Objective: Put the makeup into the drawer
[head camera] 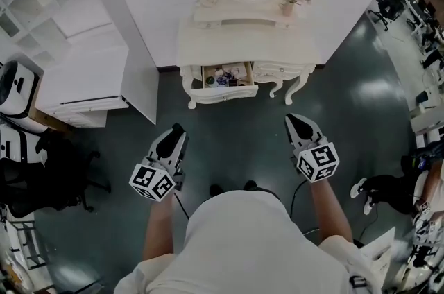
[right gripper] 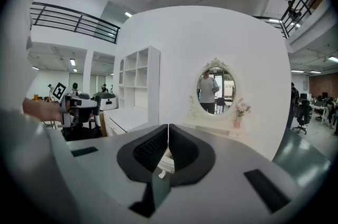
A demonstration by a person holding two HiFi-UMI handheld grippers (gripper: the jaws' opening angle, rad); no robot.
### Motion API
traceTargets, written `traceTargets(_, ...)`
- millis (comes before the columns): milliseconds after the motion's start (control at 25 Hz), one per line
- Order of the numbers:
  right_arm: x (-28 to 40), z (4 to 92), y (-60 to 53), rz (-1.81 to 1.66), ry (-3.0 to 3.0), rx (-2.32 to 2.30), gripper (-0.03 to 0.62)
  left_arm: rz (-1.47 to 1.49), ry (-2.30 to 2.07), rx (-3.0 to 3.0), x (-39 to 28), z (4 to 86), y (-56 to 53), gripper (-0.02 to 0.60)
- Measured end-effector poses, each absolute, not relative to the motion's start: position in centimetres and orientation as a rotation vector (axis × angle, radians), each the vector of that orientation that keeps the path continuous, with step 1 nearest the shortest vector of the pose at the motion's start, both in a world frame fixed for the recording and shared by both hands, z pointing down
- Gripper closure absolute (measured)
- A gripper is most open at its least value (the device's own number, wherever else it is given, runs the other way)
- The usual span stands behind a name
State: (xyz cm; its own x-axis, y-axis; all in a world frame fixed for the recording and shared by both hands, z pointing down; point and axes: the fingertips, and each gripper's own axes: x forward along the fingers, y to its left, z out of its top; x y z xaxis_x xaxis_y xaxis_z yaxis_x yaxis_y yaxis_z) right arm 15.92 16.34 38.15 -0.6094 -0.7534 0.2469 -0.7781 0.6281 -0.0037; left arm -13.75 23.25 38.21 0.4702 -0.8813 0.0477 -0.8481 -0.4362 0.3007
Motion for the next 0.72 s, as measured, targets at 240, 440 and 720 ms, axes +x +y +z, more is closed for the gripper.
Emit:
traceTargets(240,14.8,38.4,17.7,0.198,-2.604,1.315,0.565,-0.159,-1.417,2.473,-15.1,38.1,23.5,0.483)
traceTargets(440,13.9,38.8,18.3,0.207,-2.586,1.328,0.565,-0.154,-1.388,2.483,-15.8,38.4,23.6,0.483)
traceTargets(720,13.8,39.0,17.4,0.221,-2.582,1.334,0.565,-0.162,-1.377,2.478,-15.9,38.8,22.7,0.482)
